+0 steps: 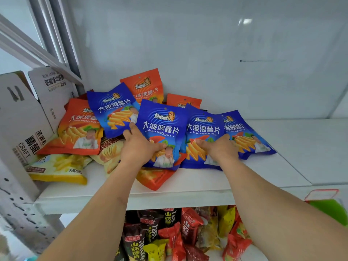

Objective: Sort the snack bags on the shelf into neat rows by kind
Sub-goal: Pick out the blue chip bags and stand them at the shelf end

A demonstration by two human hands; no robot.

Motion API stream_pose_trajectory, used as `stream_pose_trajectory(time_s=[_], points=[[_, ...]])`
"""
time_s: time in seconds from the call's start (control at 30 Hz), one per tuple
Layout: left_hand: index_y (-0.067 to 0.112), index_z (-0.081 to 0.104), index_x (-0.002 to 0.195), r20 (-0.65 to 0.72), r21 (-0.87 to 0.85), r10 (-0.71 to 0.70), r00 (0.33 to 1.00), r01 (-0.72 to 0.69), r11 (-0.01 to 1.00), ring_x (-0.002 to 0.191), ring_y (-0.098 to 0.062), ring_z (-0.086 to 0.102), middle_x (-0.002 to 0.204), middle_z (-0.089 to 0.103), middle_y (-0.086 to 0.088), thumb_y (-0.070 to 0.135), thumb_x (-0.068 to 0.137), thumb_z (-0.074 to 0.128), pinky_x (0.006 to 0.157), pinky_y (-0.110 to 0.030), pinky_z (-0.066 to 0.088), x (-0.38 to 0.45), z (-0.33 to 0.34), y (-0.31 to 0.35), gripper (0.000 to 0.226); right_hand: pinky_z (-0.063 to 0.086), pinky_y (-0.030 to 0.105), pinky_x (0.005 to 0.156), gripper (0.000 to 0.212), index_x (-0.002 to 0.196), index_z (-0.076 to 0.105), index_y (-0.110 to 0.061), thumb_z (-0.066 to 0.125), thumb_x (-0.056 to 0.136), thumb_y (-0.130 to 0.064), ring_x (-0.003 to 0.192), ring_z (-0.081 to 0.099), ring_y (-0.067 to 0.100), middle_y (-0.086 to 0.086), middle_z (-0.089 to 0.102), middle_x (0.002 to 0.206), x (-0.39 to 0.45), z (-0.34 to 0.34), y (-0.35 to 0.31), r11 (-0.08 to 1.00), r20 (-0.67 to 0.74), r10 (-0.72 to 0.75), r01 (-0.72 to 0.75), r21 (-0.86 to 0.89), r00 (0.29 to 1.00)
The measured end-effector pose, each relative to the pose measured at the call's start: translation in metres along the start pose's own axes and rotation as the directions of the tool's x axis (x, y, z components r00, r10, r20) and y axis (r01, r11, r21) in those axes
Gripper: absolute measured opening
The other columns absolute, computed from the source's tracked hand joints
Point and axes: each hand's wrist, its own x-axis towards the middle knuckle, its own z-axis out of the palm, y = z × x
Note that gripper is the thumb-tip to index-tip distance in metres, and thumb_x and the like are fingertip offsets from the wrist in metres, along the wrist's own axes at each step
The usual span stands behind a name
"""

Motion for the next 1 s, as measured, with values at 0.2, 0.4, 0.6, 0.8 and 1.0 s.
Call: stream_pose_trajectory(time_s=[0.2,0.4,0.6,0.8,1.0], points=[[0.008,0.001,0.157,0.075,-0.233,-0.090,0.993,0.105,0.967,0.139,-0.036,0.041,0.154,0.038,-0.016,0.036,0.072,0.089,0.104,-0.046,0.043,0.009,-0.003,-0.002,0.125,0.049,0.038,0.083,0.087,0.133,0.043,-0.008,0.087,0.068,-0.045,0.116,0.058,0.032,0.012,0.057,0.132,0.007,0.003,0.000,0.925,0.003,0.037,-0.036,0.377,0.999],[0.003,0.033,0.143,0.125,-0.408,-0.117,0.985,0.159,0.899,0.123,-0.033,0.055,0.138,0.055,-0.014,0.025,0.076,0.087,0.083,-0.038,0.044,0.014,-0.007,-0.006,0.089,0.043,0.029,0.064,0.050,0.102,0.054,-0.006,0.087,0.073,-0.032,0.085,0.057,0.023,0.003,0.059,0.088,0.010,0.000,0.002,0.848,0.089,0.053,-0.092,0.523,0.995],[0.006,0.046,0.132,0.207,-0.438,-0.072,0.976,0.158,0.885,0.099,-0.026,0.061,0.119,0.064,-0.010,0.026,0.074,0.086,0.069,-0.034,0.047,0.016,-0.015,-0.011,0.073,0.053,0.035,0.069,0.034,0.090,0.058,-0.009,0.085,0.074,-0.022,0.067,0.054,0.021,0.004,0.058,0.072,0.009,-0.003,0.004,0.832,0.152,0.003,-0.087,0.548,0.988],[0.016,0.068,0.109,0.298,-0.494,0.045,0.954,0.113,0.862,0.093,-0.024,0.073,0.102,0.076,-0.003,0.030,0.065,0.091,0.092,-0.046,0.057,0.011,-0.012,-0.010,0.052,0.053,0.035,0.069,0.030,0.097,0.064,-0.008,0.084,0.075,-0.015,0.084,0.064,0.024,0.005,0.067,0.084,0.008,-0.013,0.004,0.772,0.126,-0.067,-0.028,0.635,0.990],[0.012,0.066,0.108,0.307,-0.709,0.192,0.932,0.089,0.700,0.087,-0.027,0.076,0.097,0.079,-0.005,0.011,0.077,0.084,0.089,-0.049,0.059,-0.010,-0.002,0.013,0.036,0.058,0.039,0.072,0.025,0.097,0.064,-0.009,0.080,0.080,-0.018,0.079,0.071,0.023,0.002,0.073,0.072,0.019,-0.057,0.023,0.703,0.129,-0.139,0.006,0.711,0.982]])
